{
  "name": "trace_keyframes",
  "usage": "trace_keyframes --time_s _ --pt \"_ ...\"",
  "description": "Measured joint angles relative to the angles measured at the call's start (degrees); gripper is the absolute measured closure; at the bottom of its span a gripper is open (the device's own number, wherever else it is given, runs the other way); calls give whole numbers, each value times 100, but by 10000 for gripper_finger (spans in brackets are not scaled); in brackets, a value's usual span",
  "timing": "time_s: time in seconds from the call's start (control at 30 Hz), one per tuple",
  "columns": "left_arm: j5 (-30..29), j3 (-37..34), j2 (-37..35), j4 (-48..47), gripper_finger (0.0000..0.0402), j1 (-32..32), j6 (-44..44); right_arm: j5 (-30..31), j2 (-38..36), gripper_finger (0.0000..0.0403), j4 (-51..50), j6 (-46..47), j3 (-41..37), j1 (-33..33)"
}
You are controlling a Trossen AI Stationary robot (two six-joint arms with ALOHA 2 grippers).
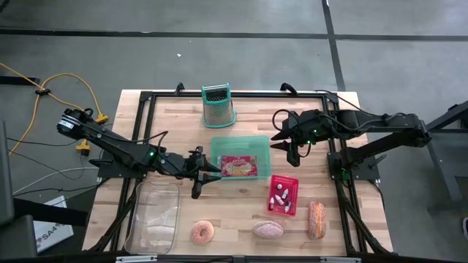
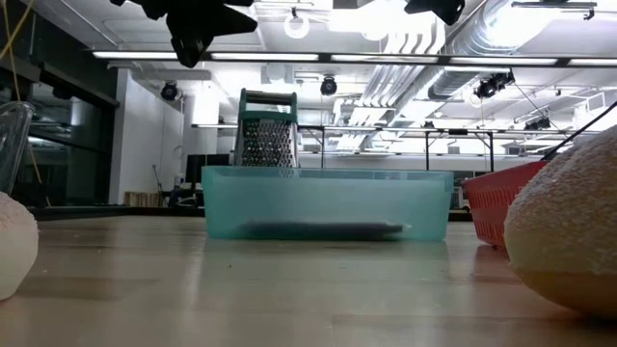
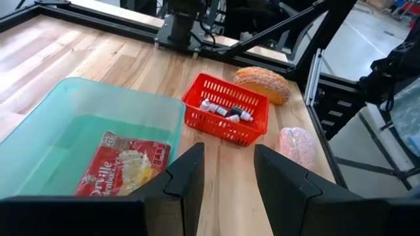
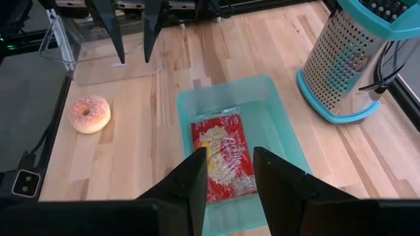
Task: Pick & Place Food Item
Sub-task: Put the doughnut into the transparent bin
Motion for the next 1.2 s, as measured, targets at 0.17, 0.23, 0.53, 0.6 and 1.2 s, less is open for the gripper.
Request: trace_keyframes --time_s 0.17,0.23,0.53,0.6,1.2 --pt "0 0 0 0 274 50 6 0 0 291 1 0 0 0" --pt "0 0 0 4 274 80 11 0 0 291 0 0 0 -2" --pt "-12 0 0 -221 274 0 60 -2 0 291 1 0 0 0" --pt "-13 40 0 -424 274 -46 52 -4 0 291 0 0 0 0" --pt "-13 1584 -2 -3647 274 -539 -155 -3 0 291 0 0 0 -1"
